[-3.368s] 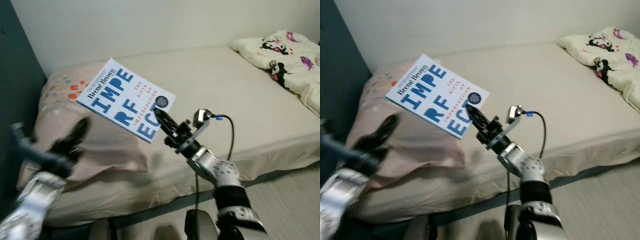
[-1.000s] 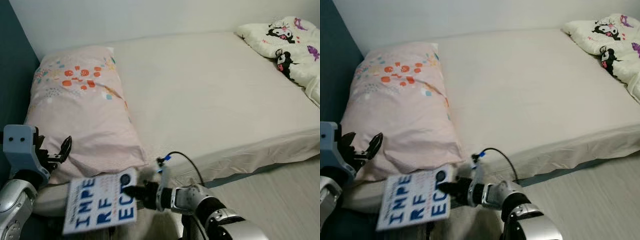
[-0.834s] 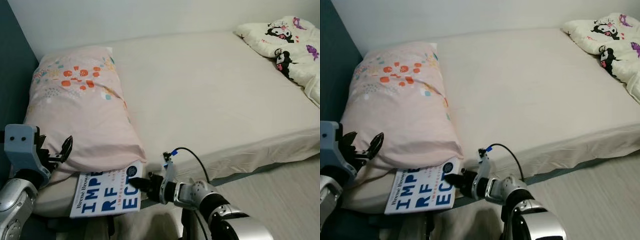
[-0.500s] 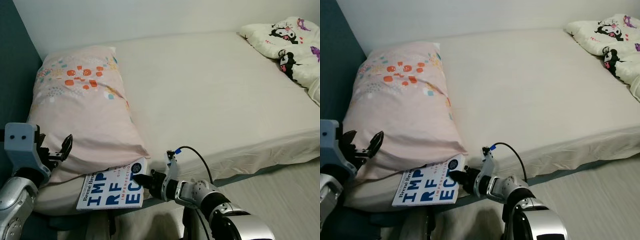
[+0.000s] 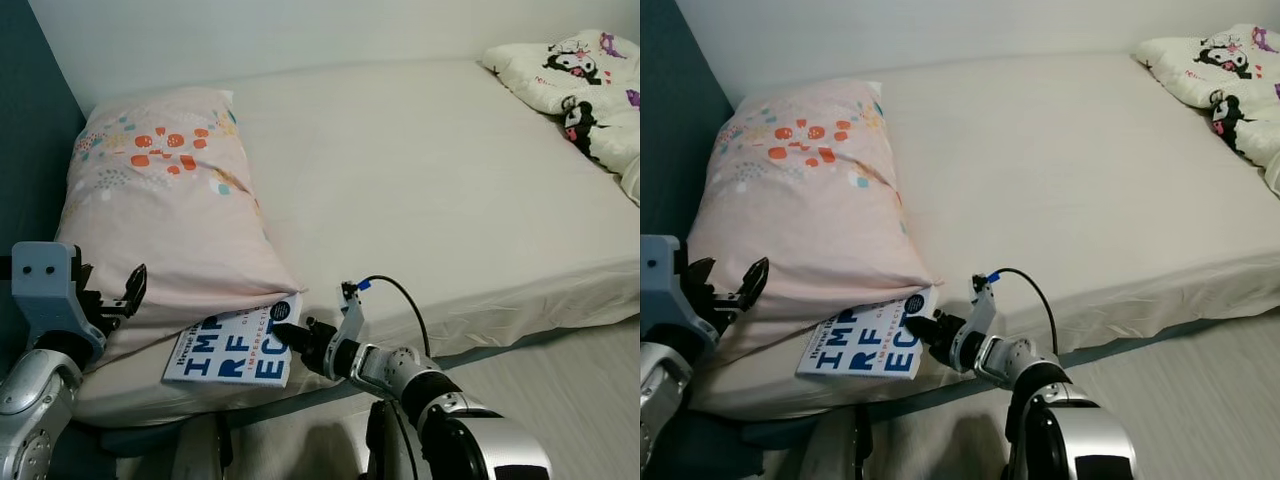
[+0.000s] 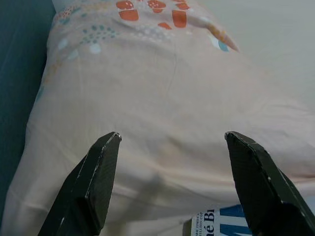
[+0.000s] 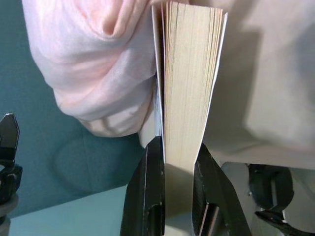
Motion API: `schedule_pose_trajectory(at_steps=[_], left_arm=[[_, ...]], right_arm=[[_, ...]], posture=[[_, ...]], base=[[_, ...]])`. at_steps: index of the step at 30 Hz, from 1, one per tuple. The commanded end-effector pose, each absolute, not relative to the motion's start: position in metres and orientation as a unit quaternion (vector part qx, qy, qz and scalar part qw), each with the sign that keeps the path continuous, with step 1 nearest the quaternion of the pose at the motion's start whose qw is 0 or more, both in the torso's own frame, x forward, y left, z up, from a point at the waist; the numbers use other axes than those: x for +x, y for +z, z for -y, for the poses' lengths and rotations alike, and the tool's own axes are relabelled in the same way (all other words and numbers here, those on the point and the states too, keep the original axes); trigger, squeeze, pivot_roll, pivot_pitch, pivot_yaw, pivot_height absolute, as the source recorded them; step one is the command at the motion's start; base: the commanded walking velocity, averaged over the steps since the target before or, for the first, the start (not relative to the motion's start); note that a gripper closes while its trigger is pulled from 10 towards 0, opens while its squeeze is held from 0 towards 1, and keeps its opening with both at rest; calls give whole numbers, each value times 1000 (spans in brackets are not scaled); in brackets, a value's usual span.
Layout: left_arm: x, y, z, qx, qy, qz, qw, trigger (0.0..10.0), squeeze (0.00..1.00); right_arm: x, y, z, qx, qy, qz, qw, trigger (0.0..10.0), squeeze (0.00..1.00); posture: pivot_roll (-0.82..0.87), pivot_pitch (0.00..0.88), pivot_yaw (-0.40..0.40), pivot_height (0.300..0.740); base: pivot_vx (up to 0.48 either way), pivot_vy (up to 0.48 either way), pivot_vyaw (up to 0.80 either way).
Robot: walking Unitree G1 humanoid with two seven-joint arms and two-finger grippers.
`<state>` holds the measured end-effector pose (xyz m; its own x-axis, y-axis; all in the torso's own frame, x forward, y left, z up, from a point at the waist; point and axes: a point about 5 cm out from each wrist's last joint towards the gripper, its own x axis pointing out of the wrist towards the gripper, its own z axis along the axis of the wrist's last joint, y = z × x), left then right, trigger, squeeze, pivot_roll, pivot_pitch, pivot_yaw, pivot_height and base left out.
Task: Clean up the room
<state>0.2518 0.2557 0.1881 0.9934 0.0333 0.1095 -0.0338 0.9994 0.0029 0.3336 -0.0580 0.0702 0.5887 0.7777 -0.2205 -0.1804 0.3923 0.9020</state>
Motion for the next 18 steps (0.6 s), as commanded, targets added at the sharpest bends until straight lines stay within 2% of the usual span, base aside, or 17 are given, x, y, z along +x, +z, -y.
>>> schedule_pose_trajectory(at_steps=[1, 2, 18], left_arm=[[250, 181, -258, -4, 26, 38, 999, 10000, 0], [250, 180, -257, -7, 26, 39, 999, 10000, 0], [253, 182, -253, -30, 29, 41, 998, 10000, 0]], right_arm=[[336, 70, 63, 464, 297, -318, 772, 10000, 408], [336, 69, 64, 461, 295, -316, 775, 10000, 1000], [340, 64, 75, 452, 243, -302, 804, 10000, 1000]], posture=[[146, 296, -80, 577], [147, 297, -79, 577], [147, 295, -75, 577]], base=[[0, 0, 0], [0, 0, 0], [0, 0, 0]])
